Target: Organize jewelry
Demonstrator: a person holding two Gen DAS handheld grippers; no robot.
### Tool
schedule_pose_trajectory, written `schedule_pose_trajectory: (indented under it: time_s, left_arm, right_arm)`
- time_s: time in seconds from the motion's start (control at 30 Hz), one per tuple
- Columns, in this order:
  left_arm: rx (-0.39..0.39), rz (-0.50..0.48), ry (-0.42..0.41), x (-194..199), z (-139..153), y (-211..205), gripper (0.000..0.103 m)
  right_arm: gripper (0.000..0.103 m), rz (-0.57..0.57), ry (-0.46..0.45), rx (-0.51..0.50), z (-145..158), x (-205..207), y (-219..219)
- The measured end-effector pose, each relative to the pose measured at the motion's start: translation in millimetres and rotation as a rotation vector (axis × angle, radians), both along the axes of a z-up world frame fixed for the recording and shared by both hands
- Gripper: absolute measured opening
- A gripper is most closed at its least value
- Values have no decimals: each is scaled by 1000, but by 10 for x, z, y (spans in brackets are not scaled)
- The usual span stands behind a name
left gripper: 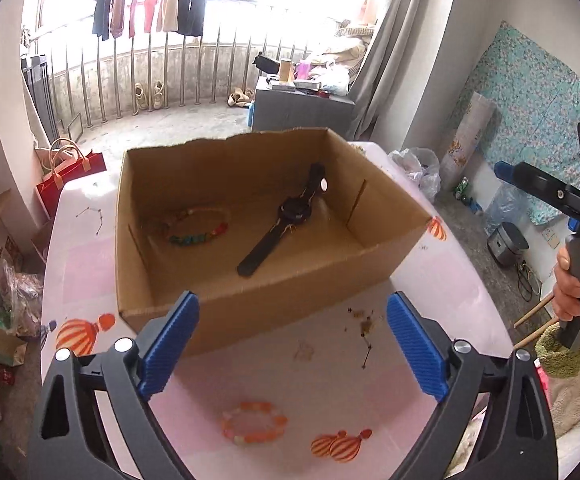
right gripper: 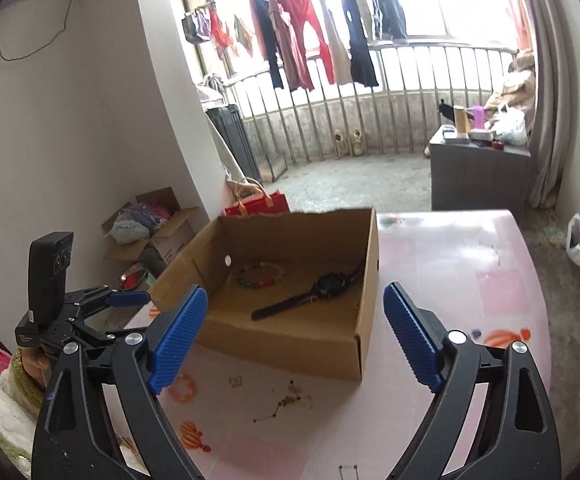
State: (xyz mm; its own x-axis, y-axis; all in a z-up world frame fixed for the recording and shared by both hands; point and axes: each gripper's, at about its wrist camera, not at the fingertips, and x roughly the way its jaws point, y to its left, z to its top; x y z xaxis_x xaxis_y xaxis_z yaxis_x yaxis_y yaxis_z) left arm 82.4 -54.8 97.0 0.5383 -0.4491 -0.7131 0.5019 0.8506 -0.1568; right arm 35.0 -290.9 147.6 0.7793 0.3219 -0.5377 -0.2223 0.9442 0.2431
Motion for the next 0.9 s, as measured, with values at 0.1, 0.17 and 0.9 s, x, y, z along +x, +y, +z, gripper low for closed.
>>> schedule_pose_trajectory:
  time_s: [0.1, 0.17, 0.9]
  left_arm:
    - [100, -9, 14, -206, -271, -49, 94]
    - [164, -38, 28, -327, -492, -142, 95]
    - [325, -89, 38, -538, -1210, -587, 98]
  right_arm:
    - [93, -57, 114, -87, -395, -118, 141]
    - [93, -76, 218, -127, -745, -128, 271]
    - [95, -200, 452, -281, -1747, -127, 405]
